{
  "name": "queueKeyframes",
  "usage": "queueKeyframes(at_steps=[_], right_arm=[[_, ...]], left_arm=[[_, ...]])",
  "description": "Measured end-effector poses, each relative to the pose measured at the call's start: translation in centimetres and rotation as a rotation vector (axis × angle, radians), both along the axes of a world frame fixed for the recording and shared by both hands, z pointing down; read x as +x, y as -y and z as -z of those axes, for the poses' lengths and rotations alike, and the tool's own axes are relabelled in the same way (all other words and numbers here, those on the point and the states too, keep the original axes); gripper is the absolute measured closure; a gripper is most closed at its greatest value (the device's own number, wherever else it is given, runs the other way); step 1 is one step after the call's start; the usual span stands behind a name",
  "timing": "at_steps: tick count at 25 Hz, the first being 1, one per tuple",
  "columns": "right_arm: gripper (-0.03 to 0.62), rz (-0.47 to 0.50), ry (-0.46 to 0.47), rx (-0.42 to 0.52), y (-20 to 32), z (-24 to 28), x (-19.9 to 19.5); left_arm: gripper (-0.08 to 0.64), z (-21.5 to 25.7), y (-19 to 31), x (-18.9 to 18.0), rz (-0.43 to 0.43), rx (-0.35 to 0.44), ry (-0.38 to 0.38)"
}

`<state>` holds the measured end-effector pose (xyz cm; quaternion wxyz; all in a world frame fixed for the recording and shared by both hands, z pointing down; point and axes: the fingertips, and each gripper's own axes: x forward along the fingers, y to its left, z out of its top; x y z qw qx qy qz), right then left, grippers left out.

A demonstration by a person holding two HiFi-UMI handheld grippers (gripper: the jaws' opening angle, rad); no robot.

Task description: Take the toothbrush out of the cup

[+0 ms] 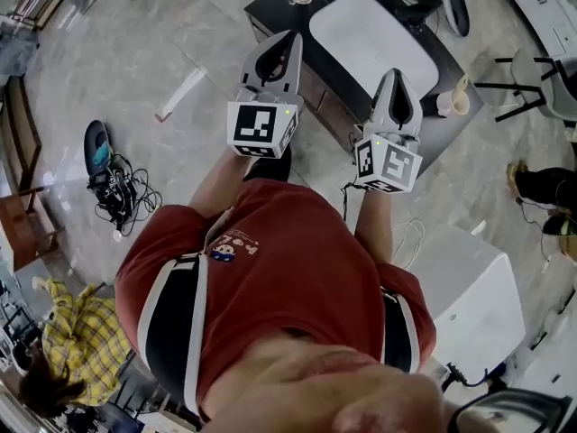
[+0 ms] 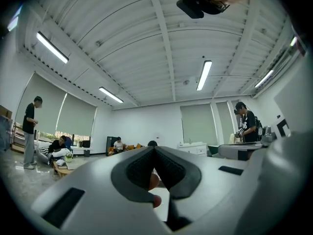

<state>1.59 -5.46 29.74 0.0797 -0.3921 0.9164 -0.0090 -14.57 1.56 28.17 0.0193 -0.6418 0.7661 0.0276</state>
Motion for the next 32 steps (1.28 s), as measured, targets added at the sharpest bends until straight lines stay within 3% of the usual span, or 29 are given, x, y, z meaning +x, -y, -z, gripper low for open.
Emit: queueKeyframes(at_steps=[13, 17, 32], right_arm=[[0.583, -0.049, -0.061, -0.043, 10.1, -1.3, -10.6], [0.583, -0.057, -0.087, -0.058, 11.5, -2.0, -13.1], [0.583, -0.056, -0.085, -0.023, 14.5, -0.7, -18.6]], left_arm=[[0.555, -1.8, 11.7, -10.1, -0.059, -0.034, -0.026], [0.555, -3.1, 13.3, -12.6, -0.07, -0.058, -0.061], [0.555, -2.5, 17.1, -17.4, -0.086, -0.028, -0.034]])
